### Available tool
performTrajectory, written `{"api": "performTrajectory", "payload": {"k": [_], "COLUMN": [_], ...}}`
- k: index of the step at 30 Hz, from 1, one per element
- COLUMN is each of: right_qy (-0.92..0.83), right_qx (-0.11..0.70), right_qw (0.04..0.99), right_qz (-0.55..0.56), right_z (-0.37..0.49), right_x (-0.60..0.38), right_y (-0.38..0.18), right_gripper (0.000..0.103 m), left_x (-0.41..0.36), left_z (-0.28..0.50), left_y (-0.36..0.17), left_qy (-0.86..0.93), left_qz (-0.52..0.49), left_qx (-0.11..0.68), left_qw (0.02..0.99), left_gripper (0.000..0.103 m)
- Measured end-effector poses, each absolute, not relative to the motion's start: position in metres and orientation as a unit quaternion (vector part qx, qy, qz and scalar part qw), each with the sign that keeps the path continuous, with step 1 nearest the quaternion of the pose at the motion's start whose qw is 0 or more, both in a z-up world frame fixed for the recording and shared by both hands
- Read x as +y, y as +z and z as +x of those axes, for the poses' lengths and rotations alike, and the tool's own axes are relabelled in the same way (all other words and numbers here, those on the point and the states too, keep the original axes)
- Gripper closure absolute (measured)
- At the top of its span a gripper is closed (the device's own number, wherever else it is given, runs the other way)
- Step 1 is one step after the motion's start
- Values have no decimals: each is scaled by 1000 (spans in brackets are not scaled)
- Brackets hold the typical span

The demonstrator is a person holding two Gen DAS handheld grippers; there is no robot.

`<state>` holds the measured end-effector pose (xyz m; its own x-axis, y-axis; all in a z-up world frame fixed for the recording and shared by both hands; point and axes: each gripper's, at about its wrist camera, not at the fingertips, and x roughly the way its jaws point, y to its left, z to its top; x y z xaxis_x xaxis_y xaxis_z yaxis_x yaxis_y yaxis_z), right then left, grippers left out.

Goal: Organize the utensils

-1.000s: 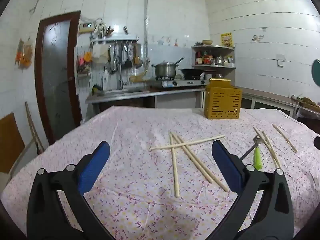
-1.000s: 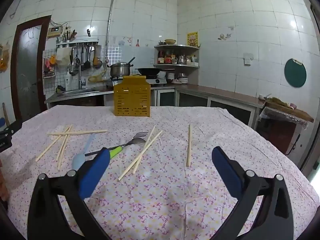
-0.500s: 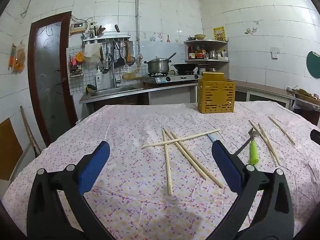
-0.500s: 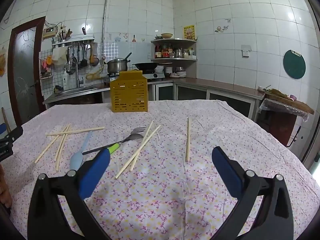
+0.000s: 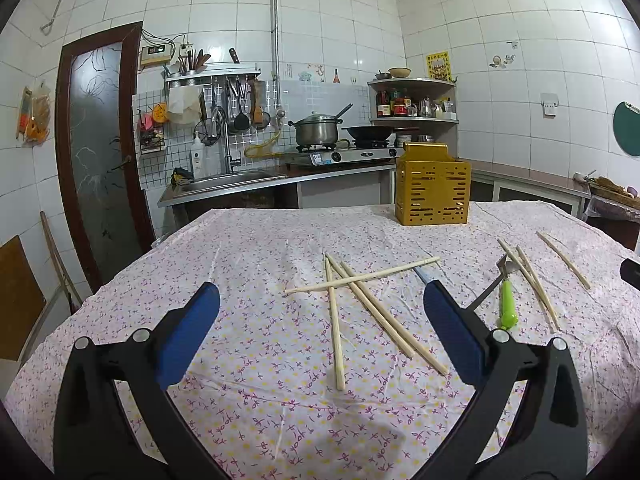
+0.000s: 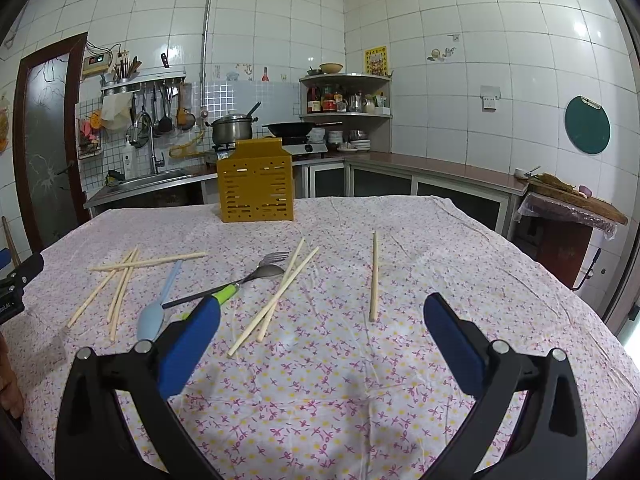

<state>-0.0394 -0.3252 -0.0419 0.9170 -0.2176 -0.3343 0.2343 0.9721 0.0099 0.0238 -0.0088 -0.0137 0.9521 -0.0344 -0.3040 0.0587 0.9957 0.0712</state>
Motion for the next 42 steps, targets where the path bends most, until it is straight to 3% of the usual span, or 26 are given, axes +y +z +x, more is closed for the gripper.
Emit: {"api": "performTrajectory", "payload": {"k": [20,27,42], "right_qy": [-117,-111,-141], "right_qx": [170,204,217], "right_qw": [978,971,964], "right_qz": [25,52,59], "right_z": [-39,-27,-13], "right_x": [-324,-337,-382], "right_y": [-43,-41,-5], "right_gripper": [4,4,4], "left_x": [-10,-18,-34], "left_z": [26,39,87], "left_y": [-16,-17,24], "left_qy": [-25,-54,-118], "left_qz": [46,61,55], "left_qx": [160,194,244], "left_qw": [986,978,961], "left_gripper": [4,4,4]}}
